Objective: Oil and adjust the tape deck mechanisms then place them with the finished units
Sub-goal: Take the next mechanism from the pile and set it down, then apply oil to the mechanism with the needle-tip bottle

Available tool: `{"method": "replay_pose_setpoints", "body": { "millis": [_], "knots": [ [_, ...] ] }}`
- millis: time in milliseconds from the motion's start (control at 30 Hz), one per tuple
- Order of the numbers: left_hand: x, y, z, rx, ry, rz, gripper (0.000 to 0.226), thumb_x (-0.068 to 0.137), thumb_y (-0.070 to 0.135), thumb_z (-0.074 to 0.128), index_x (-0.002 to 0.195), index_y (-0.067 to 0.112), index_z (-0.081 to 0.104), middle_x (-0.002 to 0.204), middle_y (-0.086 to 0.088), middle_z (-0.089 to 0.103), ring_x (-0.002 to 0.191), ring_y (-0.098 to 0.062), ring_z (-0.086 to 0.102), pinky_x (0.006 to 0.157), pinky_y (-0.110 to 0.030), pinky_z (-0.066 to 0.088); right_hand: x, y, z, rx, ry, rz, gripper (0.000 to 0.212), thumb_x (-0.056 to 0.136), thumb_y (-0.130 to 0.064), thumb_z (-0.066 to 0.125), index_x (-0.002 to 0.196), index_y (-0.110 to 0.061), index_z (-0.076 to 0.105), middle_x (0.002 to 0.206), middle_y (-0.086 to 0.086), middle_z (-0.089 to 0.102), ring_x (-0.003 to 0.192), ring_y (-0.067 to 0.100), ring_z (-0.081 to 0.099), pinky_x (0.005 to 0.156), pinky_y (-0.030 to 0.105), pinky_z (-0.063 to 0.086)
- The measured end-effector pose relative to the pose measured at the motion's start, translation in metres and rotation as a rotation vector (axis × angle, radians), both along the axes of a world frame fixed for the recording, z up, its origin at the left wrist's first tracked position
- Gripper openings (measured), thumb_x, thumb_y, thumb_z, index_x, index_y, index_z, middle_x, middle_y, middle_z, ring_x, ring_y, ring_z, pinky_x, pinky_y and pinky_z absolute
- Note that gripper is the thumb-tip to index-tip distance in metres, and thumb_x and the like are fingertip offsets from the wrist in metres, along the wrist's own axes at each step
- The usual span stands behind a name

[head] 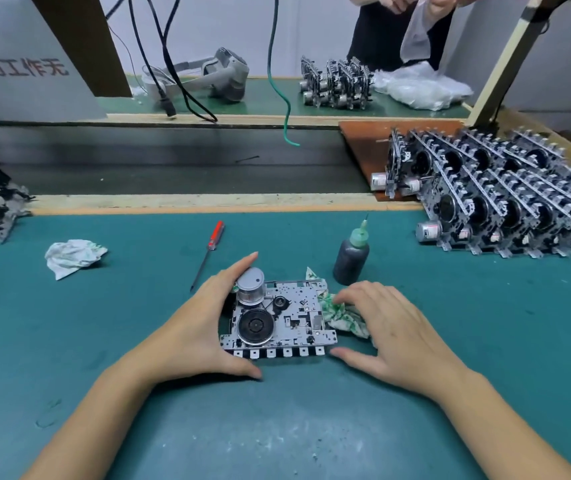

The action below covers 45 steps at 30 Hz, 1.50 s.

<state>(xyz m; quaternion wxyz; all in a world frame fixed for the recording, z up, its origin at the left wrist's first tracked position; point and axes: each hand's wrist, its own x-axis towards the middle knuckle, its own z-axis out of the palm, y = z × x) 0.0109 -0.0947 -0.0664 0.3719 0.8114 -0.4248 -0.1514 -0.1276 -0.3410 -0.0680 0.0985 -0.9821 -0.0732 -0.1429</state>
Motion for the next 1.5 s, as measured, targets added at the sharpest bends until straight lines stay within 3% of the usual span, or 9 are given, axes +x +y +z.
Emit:
{"method": "replay_pose_setpoints", "body": {
  "millis": [200,367,567,667,800,1067,1333,1433,1500],
  "knots": [
    [0.001,0.003,0.001,-0.008,0.034,0.005,0.119,0.049,0.047,0.089,0.143,0.050,0.016,0.139,0.034,0.033,0.130,0.003,0.039,0.107,-0.025,0.036,0.001,-0.005,0.001,-0.065,-0.082,-0.102,0.020,0.074,-0.015,0.057,0.092,-0.018,0.066,0.085,-0.005,0.062,0.073,0.020,0.059,0.064,0.030,0.042],
    [0.000,0.005,0.003,-0.032,0.041,0.018,0.115,0.046,0.048,0.089,0.140,0.048,0.024,0.136,0.038,0.034,0.129,0.009,0.037,0.099,-0.003,0.030,-0.007,-0.017,0.011,-0.009,-0.140,-0.380,0.015,0.069,-0.015,0.042,0.068,-0.016,0.057,0.069,-0.003,0.054,0.064,0.023,0.055,0.044,0.024,0.035],
    [-0.019,-0.016,0.002,0.018,-0.022,-0.014,0.119,0.042,0.065,0.083,0.133,0.067,0.006,0.134,0.050,0.019,0.130,0.017,0.024,0.104,-0.005,0.022,-0.009,-0.023,0.020,0.056,-0.082,-0.541,0.018,0.073,-0.033,0.056,0.071,-0.022,0.070,0.077,-0.006,0.061,0.077,0.023,0.054,0.064,0.026,0.031],
    [-0.023,-0.026,0.005,0.091,-0.098,-0.050,0.120,0.043,0.072,0.078,0.132,0.067,-0.002,0.133,0.044,0.024,0.129,0.011,0.027,0.105,-0.008,0.021,0.002,-0.013,0.030,0.198,-0.089,-0.596,0.036,0.085,-0.055,0.051,0.099,-0.024,0.064,0.097,-0.008,0.059,0.097,0.017,0.051,0.074,0.028,0.032],
    [-0.016,-0.040,0.010,0.152,-0.138,-0.142,0.126,0.045,0.070,0.079,0.133,0.063,-0.011,0.140,0.027,0.025,0.135,0.002,0.025,0.109,-0.017,0.022,0.030,-0.003,0.034,0.576,0.028,-0.601,0.057,0.084,-0.046,0.062,0.133,-0.025,0.040,0.120,-0.007,0.050,0.116,0.013,0.046,0.089,0.032,0.038],
    [-0.013,-0.040,0.006,0.079,-0.071,-0.192,0.128,0.048,0.061,0.084,0.138,0.062,-0.007,0.140,0.037,0.020,0.131,0.009,0.023,0.104,-0.003,0.017,0.052,0.009,0.012,0.832,0.026,-0.575,0.045,0.085,-0.021,0.069,0.125,-0.019,0.048,0.117,-0.002,0.061,0.110,0.020,0.056,0.095,0.038,0.044],
    [-0.015,-0.041,0.008,0.077,-0.101,-0.179,0.122,0.049,0.062,0.083,0.139,0.060,0.001,0.140,0.033,0.022,0.128,0.009,0.026,0.103,-0.004,0.019,0.047,0.008,0.006,0.939,-0.109,-0.477,0.038,0.094,-0.027,0.056,0.130,-0.027,0.043,0.115,-0.007,0.059,0.106,0.012,0.056,0.079,0.018,0.039],
    [-0.017,-0.041,0.009,0.086,-0.105,-0.171,0.123,0.048,0.063,0.083,0.139,0.059,0.001,0.137,0.034,0.023,0.126,0.008,0.027,0.103,-0.005,0.021,0.047,0.008,0.013,1.034,-0.206,-0.463,0.036,0.098,-0.030,0.048,0.133,-0.028,0.042,0.121,-0.003,0.057,0.110,0.015,0.055,0.093,0.032,0.045],
    [-0.018,-0.041,0.009,0.096,-0.100,-0.172,0.126,0.047,0.064,0.082,0.141,0.057,0.000,0.135,0.030,0.028,0.127,0.006,0.028,0.105,-0.008,0.021,0.045,0.007,0.016,1.088,-0.274,-0.477,0.027,0.098,-0.030,0.050,0.124,-0.030,0.045,0.104,-0.009,0.059,0.091,0.010,0.059,0.080,0.034,0.050]
  ]
}}
